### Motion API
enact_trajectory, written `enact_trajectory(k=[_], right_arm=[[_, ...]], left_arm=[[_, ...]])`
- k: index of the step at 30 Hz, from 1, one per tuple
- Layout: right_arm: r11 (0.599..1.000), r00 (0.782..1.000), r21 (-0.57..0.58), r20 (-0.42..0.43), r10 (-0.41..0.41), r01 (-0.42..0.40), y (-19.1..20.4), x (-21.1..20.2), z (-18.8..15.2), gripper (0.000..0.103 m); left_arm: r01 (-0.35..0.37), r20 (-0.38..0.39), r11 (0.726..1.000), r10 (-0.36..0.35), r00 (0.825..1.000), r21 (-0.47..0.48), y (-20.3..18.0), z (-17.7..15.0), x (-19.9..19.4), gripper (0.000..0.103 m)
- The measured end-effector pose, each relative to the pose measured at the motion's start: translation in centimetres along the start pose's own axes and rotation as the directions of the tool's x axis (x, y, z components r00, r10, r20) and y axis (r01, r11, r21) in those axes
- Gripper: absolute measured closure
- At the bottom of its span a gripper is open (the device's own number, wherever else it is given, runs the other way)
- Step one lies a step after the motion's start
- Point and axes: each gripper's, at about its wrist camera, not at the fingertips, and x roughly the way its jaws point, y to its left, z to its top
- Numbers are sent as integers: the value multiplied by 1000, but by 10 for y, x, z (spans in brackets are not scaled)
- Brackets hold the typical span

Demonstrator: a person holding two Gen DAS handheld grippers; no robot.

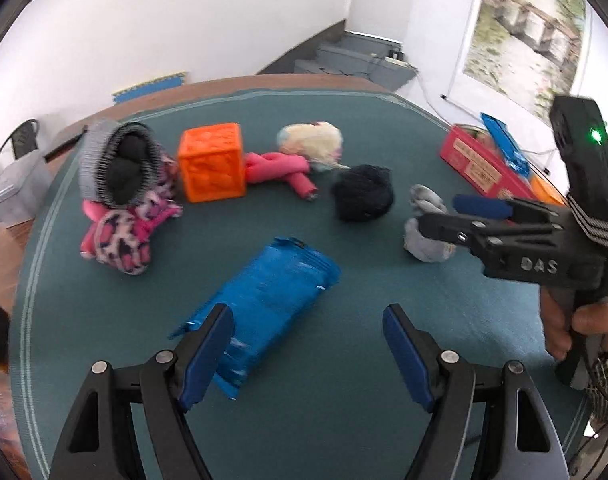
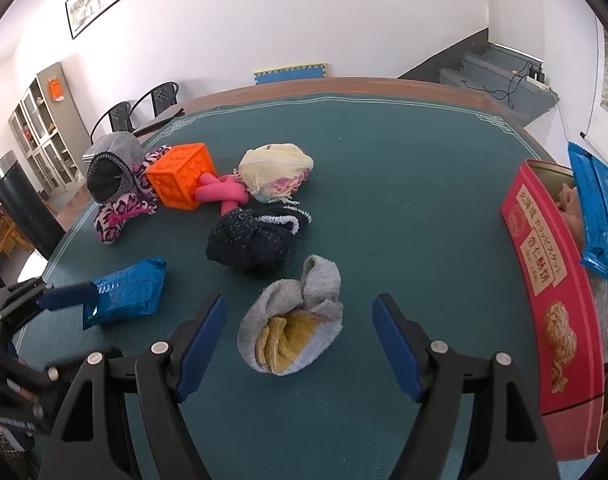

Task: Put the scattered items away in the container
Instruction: 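Grasp the large blue bar with the left tool while the right tool grasps the grey sock bundle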

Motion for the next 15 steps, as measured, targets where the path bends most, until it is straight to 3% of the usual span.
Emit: enact_trajectory(k=[2,6,8,15], right_arm=[[1000,1000,1,2,-2,2,0,0,0,25],[1000,1000,-4,2,-5,5,2,0,-1,25],[1000,1000,-7,1,-6,6,2,1,-2,25],[1000,1000,-2,-8,-5,5,0,4,-3,25]], left_arm=[[-51,10,999,51,999,11,5,3,0,24],[-150,12,980,150,989,133,10,10,16,24],[-109,7,983,109,994,151,13,13,21,23],[-51,-49,982,61,997,184,5,7,29,23]])
